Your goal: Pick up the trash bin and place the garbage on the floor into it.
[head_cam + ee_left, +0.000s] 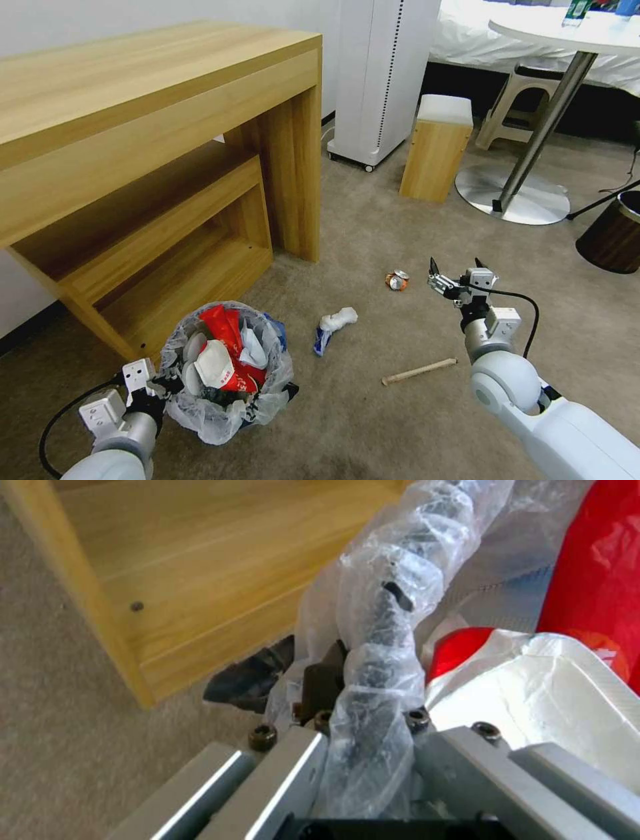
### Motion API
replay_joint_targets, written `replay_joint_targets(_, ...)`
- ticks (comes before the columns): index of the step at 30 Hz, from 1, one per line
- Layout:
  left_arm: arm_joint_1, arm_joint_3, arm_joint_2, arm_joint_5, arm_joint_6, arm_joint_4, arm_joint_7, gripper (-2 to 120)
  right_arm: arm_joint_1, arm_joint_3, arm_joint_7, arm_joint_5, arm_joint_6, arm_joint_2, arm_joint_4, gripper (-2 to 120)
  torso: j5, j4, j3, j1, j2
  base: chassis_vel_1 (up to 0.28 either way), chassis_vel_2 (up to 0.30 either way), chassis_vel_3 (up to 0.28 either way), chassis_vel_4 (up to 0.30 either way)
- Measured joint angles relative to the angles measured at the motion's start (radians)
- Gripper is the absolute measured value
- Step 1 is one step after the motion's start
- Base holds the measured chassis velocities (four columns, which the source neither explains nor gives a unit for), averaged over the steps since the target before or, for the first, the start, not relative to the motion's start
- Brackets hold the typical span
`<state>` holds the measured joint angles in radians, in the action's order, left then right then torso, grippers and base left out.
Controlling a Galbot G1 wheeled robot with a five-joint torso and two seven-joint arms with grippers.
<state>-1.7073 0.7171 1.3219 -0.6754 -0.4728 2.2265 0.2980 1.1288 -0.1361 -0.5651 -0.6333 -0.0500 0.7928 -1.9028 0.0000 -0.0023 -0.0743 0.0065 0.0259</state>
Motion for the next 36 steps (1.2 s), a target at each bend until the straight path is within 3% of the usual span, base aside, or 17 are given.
replay_joint_targets(12, 0.010, -0.004, 0.000, -0.001, 0.005, -0.019, -0.001, 0, -0.018, 0.044, 0.008, -0.005, -0.020, 0.009, 0.017, 100, 0.0000, -0.0001, 0.000, 0.000, 0.000, -0.047, 0.048, 0.045, -0.042)
replay_joint_targets(15, 0.008, -0.005, 0.005, 0.002, 0.005, -0.021, -0.002, 0, -0.070, 0.111, -0.026, -0.114, 0.069, 0.011, 0.009, 100, 0.0000, 0.0001, 0.000, 0.000, 0.000, 0.000, 0.000, 0.000, 0.000)
replay_joint_targets(20, 0.003, 0.002, 0.008, 0.003, 0.006, -0.015, -0.002, 0, -0.111, 0.160, -0.054, -0.227, 0.134, 0.018, -0.003, 100, -0.0002, 0.0000, 0.000, 0.000, 0.000, 0.000, 0.000, 0.000, 0.000)
replay_joint_targets(27, -0.008, 0.000, 0.035, 0.023, 0.013, -0.014, -0.006, 0, -0.233, 0.261, -0.209, -0.425, 0.266, 0.112, 0.056, 100, -0.0002, 0.0001, 0.000, 0.000, 0.000, 0.000, 0.000, 0.000, 0.000)
replay_joint_targets(36, -0.014, 0.003, 0.050, 0.034, 0.014, -0.009, -0.009, 0, -0.258, 0.283, -0.323, -0.545, 0.357, 0.177, 0.102, 100, 0.0000, 0.0003, 0.000, 0.000, 0.000, 0.000, 0.000, 0.000, 0.000)
